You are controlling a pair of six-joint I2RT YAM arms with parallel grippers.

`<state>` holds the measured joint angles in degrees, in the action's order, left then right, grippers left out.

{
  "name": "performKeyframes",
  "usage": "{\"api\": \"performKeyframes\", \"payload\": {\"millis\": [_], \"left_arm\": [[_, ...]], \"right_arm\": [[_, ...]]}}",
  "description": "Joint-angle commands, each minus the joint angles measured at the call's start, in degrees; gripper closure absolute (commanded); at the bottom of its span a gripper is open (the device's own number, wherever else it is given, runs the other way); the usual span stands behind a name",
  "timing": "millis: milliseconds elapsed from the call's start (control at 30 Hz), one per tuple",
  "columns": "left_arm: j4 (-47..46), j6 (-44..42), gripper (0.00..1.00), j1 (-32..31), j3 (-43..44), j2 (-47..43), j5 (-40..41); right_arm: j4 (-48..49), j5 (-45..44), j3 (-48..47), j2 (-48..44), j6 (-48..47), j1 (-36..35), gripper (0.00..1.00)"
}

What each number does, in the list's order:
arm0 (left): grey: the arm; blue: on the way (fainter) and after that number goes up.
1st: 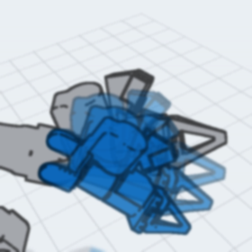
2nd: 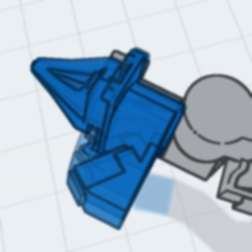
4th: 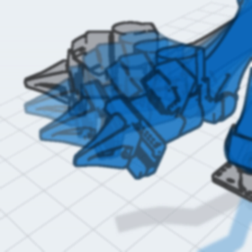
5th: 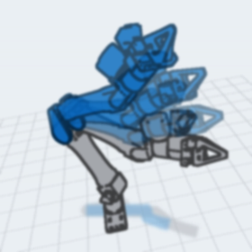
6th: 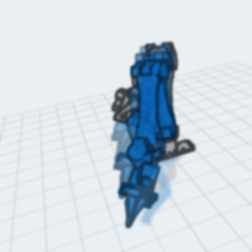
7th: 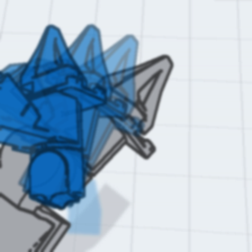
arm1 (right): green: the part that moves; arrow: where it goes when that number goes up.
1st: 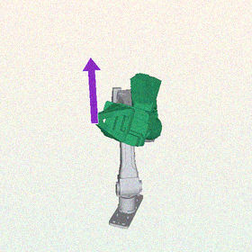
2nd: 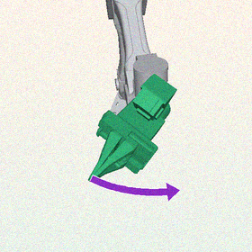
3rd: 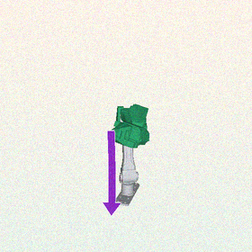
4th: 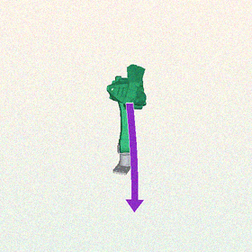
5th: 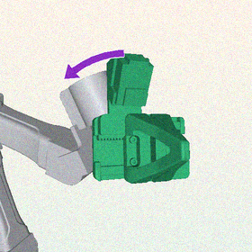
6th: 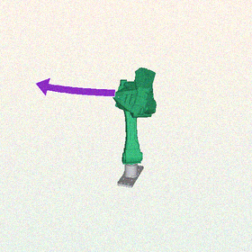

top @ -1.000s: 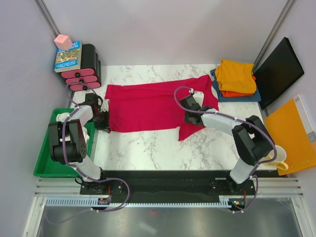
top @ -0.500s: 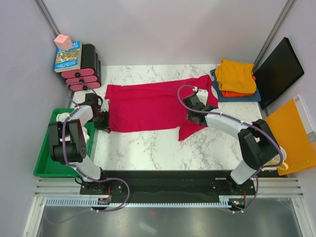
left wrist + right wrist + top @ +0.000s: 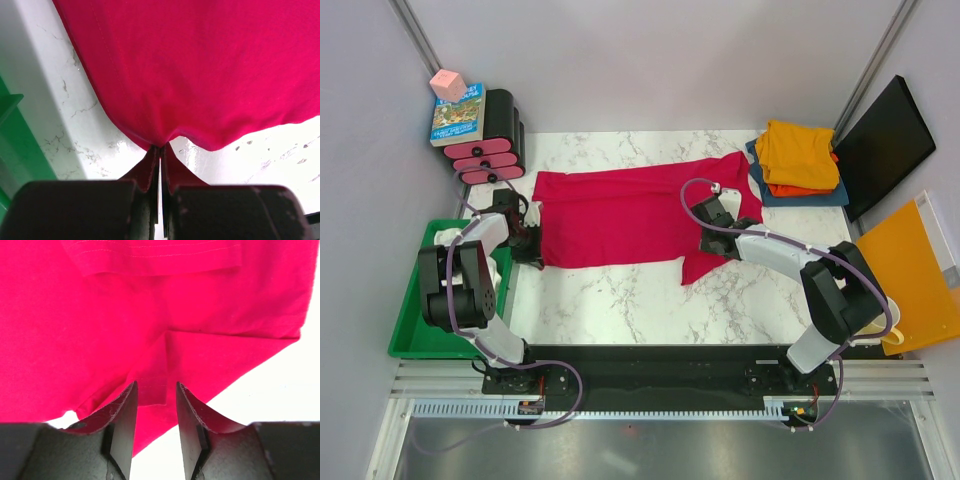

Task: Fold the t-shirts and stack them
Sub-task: Grap the side of the flattened tshirt closest away from the robot with both arms

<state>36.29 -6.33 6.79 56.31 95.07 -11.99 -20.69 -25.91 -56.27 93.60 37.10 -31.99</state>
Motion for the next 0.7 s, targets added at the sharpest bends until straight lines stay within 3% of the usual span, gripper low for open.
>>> {"api": "performKeyframes", "payload": {"millis": [0,267,433,667], "left_arm": [[-0.26,-1.50,0.98,0.33,1.08,-0.23,0.39],[-0.17,-1.23,0.98,0.33,0.90,-0.23,-0.14],[-0.26,-1.14,0.98,0.33,0.90,-0.50,-0.14],[-0.26,-1.32,0.98,0.33,0.73,-1.02,0.12]], "right_arm": [[1.44,1.92,0.90,0.09,2.18,0.17,0.58],[2.58,3.23,4.24,-1.14,3.59,0.17,0.60],[3.11,2.97,4.59,-1.14,3.24,0.26,0.76],[3.81,2.97,5.29,-1.14,3.42,0.17,0.78]]}}
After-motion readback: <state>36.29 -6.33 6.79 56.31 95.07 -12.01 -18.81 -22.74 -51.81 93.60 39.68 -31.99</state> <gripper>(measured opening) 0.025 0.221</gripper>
